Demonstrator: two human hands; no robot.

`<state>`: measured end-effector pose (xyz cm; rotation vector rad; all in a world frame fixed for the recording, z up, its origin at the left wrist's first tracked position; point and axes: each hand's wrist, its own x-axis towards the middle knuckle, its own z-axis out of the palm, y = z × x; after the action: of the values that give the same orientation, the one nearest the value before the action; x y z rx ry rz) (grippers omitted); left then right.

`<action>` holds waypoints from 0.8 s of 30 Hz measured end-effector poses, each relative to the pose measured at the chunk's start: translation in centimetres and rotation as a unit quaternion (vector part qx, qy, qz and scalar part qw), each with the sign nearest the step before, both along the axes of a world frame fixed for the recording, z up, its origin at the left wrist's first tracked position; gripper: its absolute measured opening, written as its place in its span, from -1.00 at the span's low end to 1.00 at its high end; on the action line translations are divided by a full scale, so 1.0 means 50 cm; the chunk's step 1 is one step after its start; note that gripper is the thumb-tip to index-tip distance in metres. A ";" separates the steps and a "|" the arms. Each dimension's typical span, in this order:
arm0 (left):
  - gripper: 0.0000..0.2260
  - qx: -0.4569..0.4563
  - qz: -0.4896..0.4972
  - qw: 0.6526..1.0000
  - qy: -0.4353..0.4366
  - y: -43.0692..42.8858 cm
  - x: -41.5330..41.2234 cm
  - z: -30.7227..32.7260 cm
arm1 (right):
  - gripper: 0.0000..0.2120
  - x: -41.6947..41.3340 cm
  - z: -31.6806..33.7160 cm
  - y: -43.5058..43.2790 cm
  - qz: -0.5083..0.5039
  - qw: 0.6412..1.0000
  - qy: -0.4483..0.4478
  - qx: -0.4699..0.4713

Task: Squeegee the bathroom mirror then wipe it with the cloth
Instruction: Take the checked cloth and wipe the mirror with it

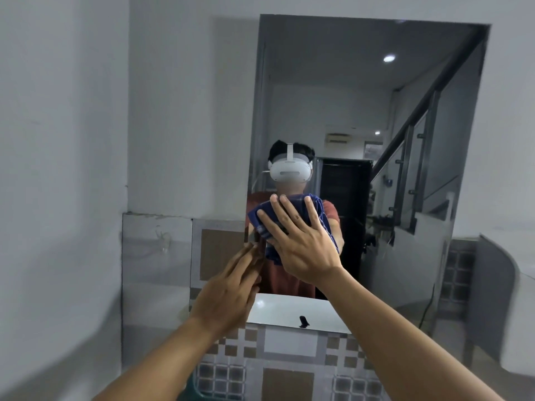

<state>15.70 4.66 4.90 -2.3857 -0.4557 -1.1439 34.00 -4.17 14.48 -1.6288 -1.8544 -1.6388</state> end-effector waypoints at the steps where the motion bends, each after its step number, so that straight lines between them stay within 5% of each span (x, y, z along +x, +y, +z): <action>1: -0.58 0.017 0.008 1.000 0.009 -0.004 -0.004 0.001 | -0.40 0.000 0.000 -0.001 0.000 1.000 -0.002 0.002; 11: -0.54 0.053 0.089 0.992 0.070 -0.001 0.018 -0.027 | -0.44 0.056 -0.026 -0.057 -0.042 0.998 0.039 -0.004; 15: -0.37 0.007 0.080 0.997 0.008 -0.027 0.030 0.000 | -0.45 0.098 -0.027 -0.093 -0.069 0.994 0.083 0.029; 24: -0.49 0.018 0.005 0.997 -0.078 -0.039 0.082 0.138 | -0.43 0.185 -0.024 -0.149 -0.081 0.965 0.204 0.142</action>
<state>19.78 2.72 11.79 -2.2699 -0.4920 -1.3301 43.25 -11.61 13.31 -1.8513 -1.2579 -1.4058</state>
